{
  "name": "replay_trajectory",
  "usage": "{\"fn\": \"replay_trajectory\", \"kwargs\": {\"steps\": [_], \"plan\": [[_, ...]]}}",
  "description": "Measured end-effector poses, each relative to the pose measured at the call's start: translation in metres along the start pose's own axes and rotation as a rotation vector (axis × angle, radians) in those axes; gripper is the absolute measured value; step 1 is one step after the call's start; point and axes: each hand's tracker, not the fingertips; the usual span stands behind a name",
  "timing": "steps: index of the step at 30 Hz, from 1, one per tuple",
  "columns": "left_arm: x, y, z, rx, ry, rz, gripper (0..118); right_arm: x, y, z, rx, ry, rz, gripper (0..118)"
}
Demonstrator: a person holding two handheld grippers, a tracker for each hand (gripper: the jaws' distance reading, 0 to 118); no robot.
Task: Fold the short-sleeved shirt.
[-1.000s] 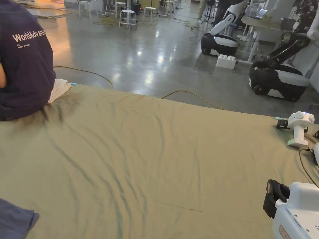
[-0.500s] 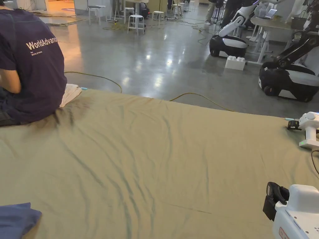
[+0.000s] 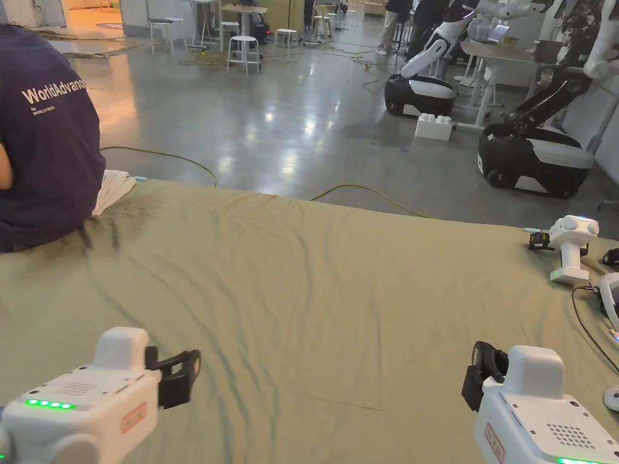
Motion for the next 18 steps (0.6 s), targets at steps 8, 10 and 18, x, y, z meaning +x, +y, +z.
{"fn": "replay_trajectory", "kwargs": {"steps": [8, 10, 18], "plan": [[0.085, 0.019, -0.003, 0.165, 0.077, -0.096, 16, -0.013, 0.004, 0.0, 0.029, 0.0, -0.028, 0], [0.095, 0.021, -0.001, 0.185, 0.068, -0.101, 11, -0.016, 0.004, 0.002, 0.043, -0.003, -0.027, 0], [0.108, 0.015, 0.014, 0.309, 0.105, -0.124, 8, -0.017, 0.002, 0.01, 0.112, -0.033, -0.025, 0]]}}
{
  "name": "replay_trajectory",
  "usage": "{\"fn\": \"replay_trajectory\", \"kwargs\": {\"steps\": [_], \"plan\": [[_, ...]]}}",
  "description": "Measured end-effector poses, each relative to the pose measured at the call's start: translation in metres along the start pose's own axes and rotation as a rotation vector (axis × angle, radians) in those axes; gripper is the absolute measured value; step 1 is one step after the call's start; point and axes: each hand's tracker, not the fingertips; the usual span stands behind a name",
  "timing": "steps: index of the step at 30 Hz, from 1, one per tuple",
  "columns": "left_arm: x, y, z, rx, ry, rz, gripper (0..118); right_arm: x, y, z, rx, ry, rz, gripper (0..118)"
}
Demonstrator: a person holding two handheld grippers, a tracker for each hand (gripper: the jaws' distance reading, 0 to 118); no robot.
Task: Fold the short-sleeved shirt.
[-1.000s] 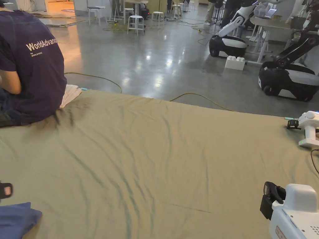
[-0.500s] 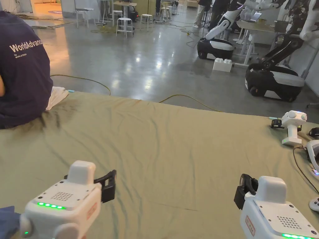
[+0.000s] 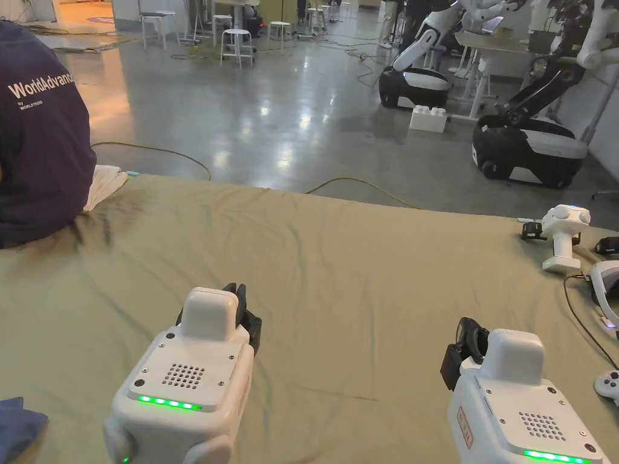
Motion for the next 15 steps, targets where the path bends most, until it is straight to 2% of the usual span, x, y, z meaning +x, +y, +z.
{"fn": "replay_trajectory", "kwargs": {"steps": [15], "plan": [[-0.0077, 0.0091, 0.006, 0.037, 0.043, 0.035, 8, 0.0018, 0.0057, 0.0058, 0.018, 0.004, 0.023, 0]]}}
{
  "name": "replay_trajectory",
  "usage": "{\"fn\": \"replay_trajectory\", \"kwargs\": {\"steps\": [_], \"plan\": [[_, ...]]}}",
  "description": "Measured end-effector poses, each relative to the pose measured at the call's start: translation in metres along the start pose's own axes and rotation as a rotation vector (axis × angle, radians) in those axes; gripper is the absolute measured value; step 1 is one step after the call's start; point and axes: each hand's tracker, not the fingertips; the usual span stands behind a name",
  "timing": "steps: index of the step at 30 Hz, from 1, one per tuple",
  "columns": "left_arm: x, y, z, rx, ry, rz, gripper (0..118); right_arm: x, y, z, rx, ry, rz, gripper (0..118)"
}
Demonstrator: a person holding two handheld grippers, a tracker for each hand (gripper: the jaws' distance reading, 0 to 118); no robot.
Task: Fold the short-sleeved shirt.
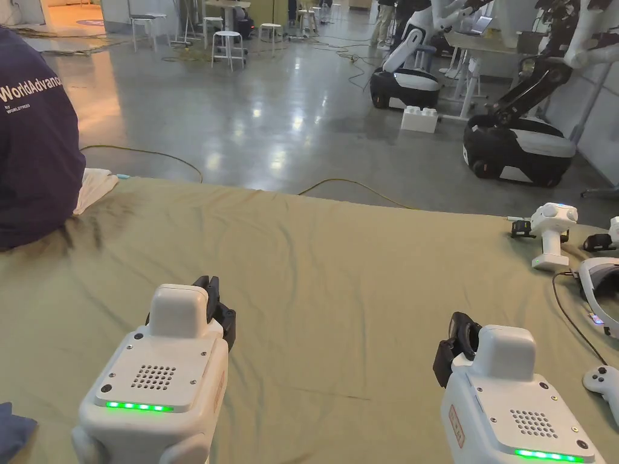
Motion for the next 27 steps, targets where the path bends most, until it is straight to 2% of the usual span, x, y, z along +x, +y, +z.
{"fn": "replay_trajectory", "kwargs": {"steps": [10, 14, 17, 18, 20, 21, 22, 25, 27], "plan": [[0.001, 0.005, 0.001, 0.004, 0.001, -0.004, 11, -0.003, 0.002, 0.001, 0.006, -0.023, 0.029, 0], [0.0, 0.006, 0.002, 0.008, 0.006, 0.004, 18, -0.002, 0.002, 0.001, 0.002, -0.036, 0.02, 6], [-0.001, 0.006, 0.002, 0.005, 0.011, 0.009, 30, -0.001, 0.001, 0.0, -0.006, -0.044, 0.01, 25], [-0.003, 0.006, 0.002, 0.004, 0.011, 0.014, 36, 0.0, 0.001, 0.0, -0.008, -0.046, 0.008, 34], [-0.005, 0.006, 0.002, 0.006, 0.008, 0.021, 61, 0.0, 0.001, 0.0, -0.007, -0.059, 0.01, 68], [-0.006, 0.005, 0.002, 0.008, 0.007, 0.026, 70, 0.001, 0.001, 0.0, -0.005, -0.065, 0.011, 73], [-0.008, 0.006, 0.003, 0.01, 0.005, 0.032, 73, 0.001, 0.0, 0.001, 0.007, -0.069, 0.01, 74], [-0.013, 0.008, 0.002, 0.014, -0.022, 0.071, 82, 0.002, 0.002, 0.0, 0.011, -0.091, 0.016, 96], [-0.017, 0.009, 0.001, 0.014, -0.048, 0.106, 85, 0.002, 0.002, 0.0, 0.016, -0.092, 0.01, 104]]}}
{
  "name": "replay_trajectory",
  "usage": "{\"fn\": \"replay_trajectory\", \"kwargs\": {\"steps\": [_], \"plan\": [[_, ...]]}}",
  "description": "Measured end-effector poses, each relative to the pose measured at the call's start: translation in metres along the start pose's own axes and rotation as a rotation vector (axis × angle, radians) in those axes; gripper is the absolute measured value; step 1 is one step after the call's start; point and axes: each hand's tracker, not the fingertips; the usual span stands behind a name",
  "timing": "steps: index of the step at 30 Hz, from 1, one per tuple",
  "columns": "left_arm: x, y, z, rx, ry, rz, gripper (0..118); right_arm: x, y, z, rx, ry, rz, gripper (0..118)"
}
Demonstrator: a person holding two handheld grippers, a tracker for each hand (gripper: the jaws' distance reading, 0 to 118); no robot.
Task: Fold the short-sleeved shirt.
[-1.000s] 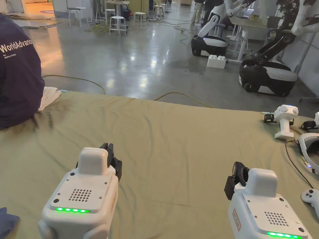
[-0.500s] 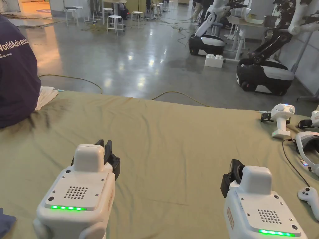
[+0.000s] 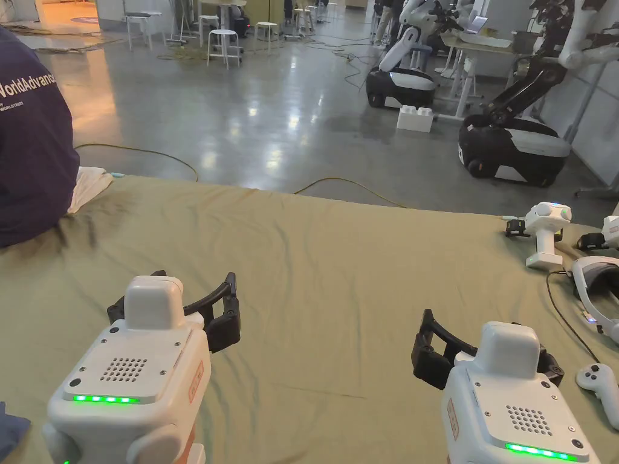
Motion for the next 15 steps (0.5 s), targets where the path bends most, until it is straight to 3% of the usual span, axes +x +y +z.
{"fn": "replay_trajectory", "kwargs": {"steps": [5, 15], "plan": [[-0.0025, 0.0, -0.0013, 0.02, -0.011, 0.026, 85, 0.0009, 0.0016, 0.0, 0.009, 0.006, -0.005, 109], [0.0051, 0.0087, -0.0042, 0.04, 0.024, -0.071, 86, -0.0053, 0.0095, 0.0039, 0.057, 0.035, 0.048, 109]]}}
